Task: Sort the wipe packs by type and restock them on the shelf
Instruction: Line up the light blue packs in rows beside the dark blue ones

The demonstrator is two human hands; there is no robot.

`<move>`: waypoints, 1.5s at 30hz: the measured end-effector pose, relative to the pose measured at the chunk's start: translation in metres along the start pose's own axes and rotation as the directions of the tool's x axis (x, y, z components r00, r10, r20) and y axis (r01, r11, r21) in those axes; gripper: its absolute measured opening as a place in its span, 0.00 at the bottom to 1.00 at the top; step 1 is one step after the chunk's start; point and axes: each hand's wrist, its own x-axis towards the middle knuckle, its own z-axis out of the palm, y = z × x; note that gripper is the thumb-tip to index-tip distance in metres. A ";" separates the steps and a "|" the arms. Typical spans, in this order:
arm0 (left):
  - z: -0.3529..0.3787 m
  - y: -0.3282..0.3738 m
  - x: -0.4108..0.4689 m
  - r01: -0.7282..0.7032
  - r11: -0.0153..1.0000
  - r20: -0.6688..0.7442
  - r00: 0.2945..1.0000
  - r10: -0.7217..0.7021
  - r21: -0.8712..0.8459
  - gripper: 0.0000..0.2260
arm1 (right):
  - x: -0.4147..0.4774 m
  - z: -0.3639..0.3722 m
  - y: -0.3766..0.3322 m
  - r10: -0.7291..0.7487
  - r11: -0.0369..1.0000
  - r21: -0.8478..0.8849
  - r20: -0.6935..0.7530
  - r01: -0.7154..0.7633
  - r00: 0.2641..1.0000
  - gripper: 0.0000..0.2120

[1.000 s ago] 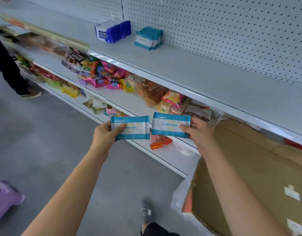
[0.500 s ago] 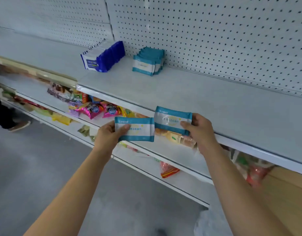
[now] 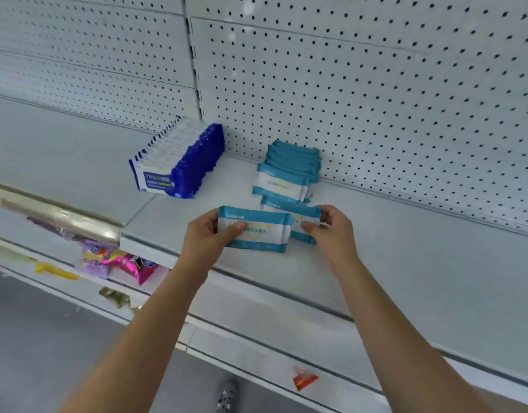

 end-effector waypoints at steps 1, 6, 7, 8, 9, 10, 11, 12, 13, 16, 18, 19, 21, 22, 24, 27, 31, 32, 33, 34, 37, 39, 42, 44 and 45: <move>-0.004 0.001 0.017 -0.007 1.000 0.014 1.000 0.007 0.012 0.08 | 0.011 0.012 0.000 -0.021 0.998 -0.065 -0.012 0.020 1.000 0.14; -0.002 0.006 0.092 -0.094 0.990 0.099 0.992 0.084 0.103 0.09 | 0.055 0.048 -0.012 -0.215 0.939 -0.309 -0.186 0.151 0.959 0.16; 0.002 0.004 0.104 -0.116 0.987 0.103 0.989 0.105 0.113 0.10 | 0.059 0.053 -0.013 -0.251 0.924 -0.344 -0.221 0.166 0.942 0.17; 0.007 0.002 0.116 -0.130 0.985 0.101 0.988 0.118 0.117 0.11 | 0.063 0.057 -0.013 -0.255 0.923 -0.350 -0.255 0.157 0.933 0.18; 0.014 0.001 0.125 -0.132 0.985 0.096 0.988 0.122 0.113 0.13 | 0.065 0.061 -0.013 -0.228 0.938 -0.321 -0.290 0.130 0.929 0.20; 0.021 0.001 0.131 -0.124 0.988 0.095 0.989 0.116 0.091 0.15 | 0.065 0.064 -0.013 -0.183 0.962 -0.255 -0.326 0.100 0.927 0.22; 0.028 0.000 0.136 -0.113 0.992 0.109 0.988 0.107 0.059 0.18 | 0.062 0.067 -0.014 -0.133 0.984 -0.160 -0.350 0.081 0.927 0.24; 0.034 0.001 0.138 -0.109 0.994 0.130 0.986 0.104 0.026 0.20 | 0.059 0.069 -0.014 -0.080 0.996 -0.055 -0.359 0.064 0.930 0.24; 0.040 0.000 0.141 -0.099 0.995 0.152 0.984 0.097 0.006 0.23 | 0.056 0.072 -0.012 -0.022 0.998 0.047 -0.352 0.041 0.936 0.25; 0.053 -0.007 0.144 -0.104 0.994 0.179 0.978 0.110 -0.042 0.23 | 0.051 0.079 -0.009 0.083 0.965 0.261 -0.268 -0.011 0.960 0.34; 0.060 -0.009 0.146 -0.106 0.992 0.185 0.976 0.117 -0.064 0.25 | 0.058 0.085 -0.015 0.043 0.969 0.247 -0.205 0.010 0.978 0.40; 0.063 -0.008 0.148 -0.093 0.993 0.196 0.975 0.105 -0.067 0.29 | 0.064 0.088 -0.018 0.013 0.978 0.208 -0.197 0.028 0.980 0.42; 0.070 -0.004 0.149 -0.070 0.996 0.243 0.967 0.081 -0.053 0.34 | 0.075 0.090 -0.020 -0.016 0.982 0.183 -0.215 0.057 0.976 0.42; 0.073 -0.002 0.149 -0.079 0.996 0.262 0.961 0.088 -0.047 0.34 | 0.080 0.090 -0.020 -0.028 0.983 0.172 -0.224 0.067 0.974 0.42; 0.077 -0.002 0.149 -0.097 0.995 0.270 0.957 0.104 -0.039 0.33 | 0.086 0.086 -0.016 -0.044 0.988 0.136 -0.196 0.071 0.980 0.42; 0.080 -0.001 0.146 -0.115 0.993 0.252 0.961 0.114 -0.009 0.31 | 0.087 0.072 -0.011 -0.086 0.992 0.083 -0.097 0.094 0.992 0.45; 0.083 0.004 0.147 -0.149 0.986 0.239 0.963 0.126 0.081 0.29 | 0.087 0.056 -0.008 -0.142 0.990 -0.011 -0.042 0.142 0.989 0.47; 0.082 0.004 0.146 -0.149 0.981 0.224 0.967 0.118 0.123 0.30 | 0.086 0.054 -0.006 -0.145 0.989 -0.029 -0.041 0.144 0.989 0.48; 0.080 0.005 0.144 -0.140 0.976 0.200 0.974 0.106 0.168 0.31 | 0.085 0.052 -0.003 -0.134 0.991 -0.033 -0.034 0.133 0.990 0.48; 0.077 0.004 0.141 -0.125 0.966 0.167 0.982 0.088 0.227 0.34 | 0.082 0.051 0.000 -0.119 0.993 -0.028 -0.015 0.119 0.993 0.48; 0.069 0.003 0.129 -0.093 0.936 0.079 0.994 0.071 0.339 0.41 | 0.073 0.042 -0.002 -0.087 0.996 0.003 0.029 0.087 0.996 0.46; 0.065 0.003 0.121 -0.070 0.930 0.035 0.998 0.061 0.361 0.42 | 0.067 0.037 -0.008 -0.058 0.998 0.022 0.036 0.057 0.998 0.39; 0.057 0.005 0.104 -0.063 0.926 0.008 0.998 0.065 0.373 0.38 | 0.047 0.027 -0.019 0.003 1.000 0.001 -0.006 -0.003 1.000 0.42; 0.053 0.007 0.089 -0.071 0.931 0.012 0.997 0.071 0.359 0.35 | 0.035 0.019 -0.020 0.043 0.998 -0.041 -0.030 -0.045 0.999 0.46; 0.050 0.008 0.081 -0.075 0.935 0.016 0.997 0.074 0.345 0.34 | 0.028 0.017 -0.019 0.052 0.997 -0.046 -0.031 -0.054 0.998 0.44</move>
